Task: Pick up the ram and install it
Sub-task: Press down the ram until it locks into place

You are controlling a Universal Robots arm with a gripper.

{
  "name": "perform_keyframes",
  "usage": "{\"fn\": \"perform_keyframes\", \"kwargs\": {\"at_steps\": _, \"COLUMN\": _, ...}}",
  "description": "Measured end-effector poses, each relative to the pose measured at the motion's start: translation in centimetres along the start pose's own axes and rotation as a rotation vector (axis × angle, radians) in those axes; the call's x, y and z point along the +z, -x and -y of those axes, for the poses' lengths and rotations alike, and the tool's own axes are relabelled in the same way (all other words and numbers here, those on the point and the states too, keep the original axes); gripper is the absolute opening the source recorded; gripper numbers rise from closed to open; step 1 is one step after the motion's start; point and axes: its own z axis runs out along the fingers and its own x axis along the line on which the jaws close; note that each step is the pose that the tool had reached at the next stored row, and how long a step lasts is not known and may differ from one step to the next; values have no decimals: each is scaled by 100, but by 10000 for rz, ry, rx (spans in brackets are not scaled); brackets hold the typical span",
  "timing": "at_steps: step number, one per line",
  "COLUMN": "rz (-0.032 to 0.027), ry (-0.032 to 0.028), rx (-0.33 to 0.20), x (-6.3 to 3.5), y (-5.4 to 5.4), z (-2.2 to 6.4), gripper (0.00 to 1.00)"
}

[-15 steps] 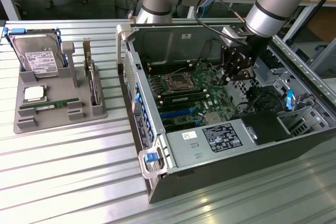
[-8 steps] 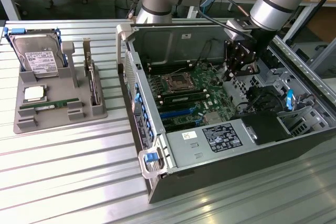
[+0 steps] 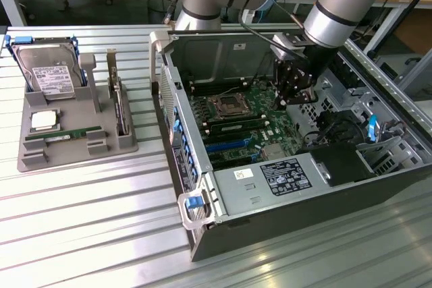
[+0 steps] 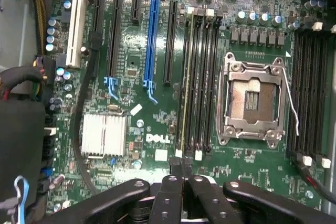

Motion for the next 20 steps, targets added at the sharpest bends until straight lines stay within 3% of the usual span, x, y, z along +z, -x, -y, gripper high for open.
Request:
{"fn": "perform_keyframes", "kwargs": {"at_steps": 2, "rz": 31, "ry": -6, "rx": 312, "x": 100, "y": 1, "z": -25, "gripper": 11}}
{"fn": "perform_keyframes", "kwargs": {"at_steps": 6, "rz": 39, "ry": -8, "rx": 401, "x": 187, "y": 9, "z": -111, "gripper": 11}}
{"fn": "perform_keyframes", "kwargs": {"at_steps": 12, "rz": 34, "ry": -7, "rx": 402, "x": 355, "y": 6, "z": -105, "gripper": 11}}
{"fn": "perform_keyframes", "kwargs": {"at_steps": 16, "rz": 58, "ry": -79, "rx": 402, "x": 244, "y": 10, "z": -119, "gripper": 11}}
{"fn": "perform_keyframes", "kwargs": {"at_steps": 18, "rz": 50, "ry": -200, "rx": 397, "x": 242, "y": 18, "z": -219, "gripper": 11}}
{"fn": "perform_keyframes", "kwargs": {"at_steps": 20, "rz": 45, "ry": -254, "rx": 397, "x": 250, "y": 25, "z": -305, "gripper": 11}}
